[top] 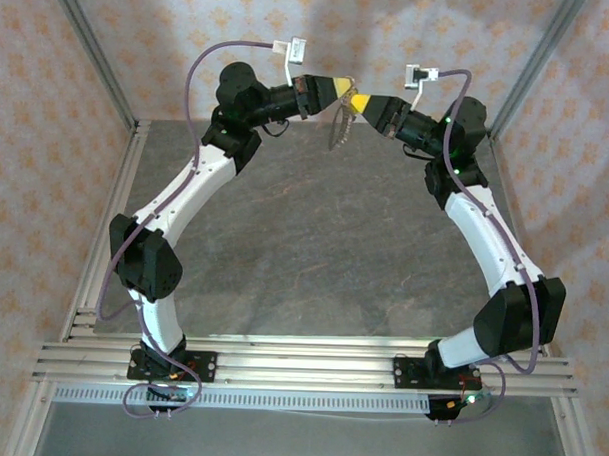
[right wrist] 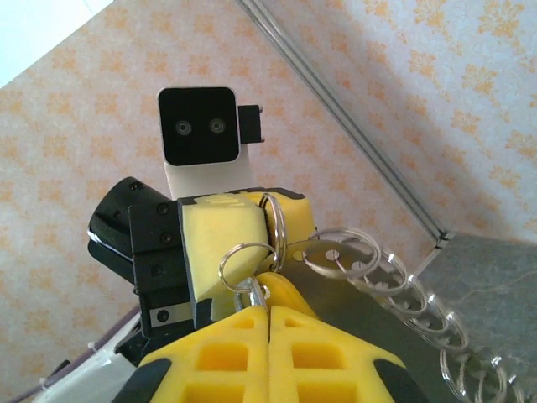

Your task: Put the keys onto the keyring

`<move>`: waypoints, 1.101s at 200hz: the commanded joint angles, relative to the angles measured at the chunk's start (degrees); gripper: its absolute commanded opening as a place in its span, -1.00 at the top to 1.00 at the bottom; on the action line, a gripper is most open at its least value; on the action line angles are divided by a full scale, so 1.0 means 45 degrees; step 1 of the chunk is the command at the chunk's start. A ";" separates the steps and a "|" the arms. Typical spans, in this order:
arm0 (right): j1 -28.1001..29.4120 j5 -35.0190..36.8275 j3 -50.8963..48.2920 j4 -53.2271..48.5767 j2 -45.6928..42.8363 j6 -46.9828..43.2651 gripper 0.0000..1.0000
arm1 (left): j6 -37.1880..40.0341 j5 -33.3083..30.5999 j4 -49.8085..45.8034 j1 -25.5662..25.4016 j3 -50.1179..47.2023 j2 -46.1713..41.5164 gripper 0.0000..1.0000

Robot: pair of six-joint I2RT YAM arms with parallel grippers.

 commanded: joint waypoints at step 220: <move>-0.0157 0.2262 -0.0427 -0.0465 -0.1930 -0.0487 0.14 | -0.0134 -0.0053 0.1118 0.0053 -0.0033 -0.0718 1.00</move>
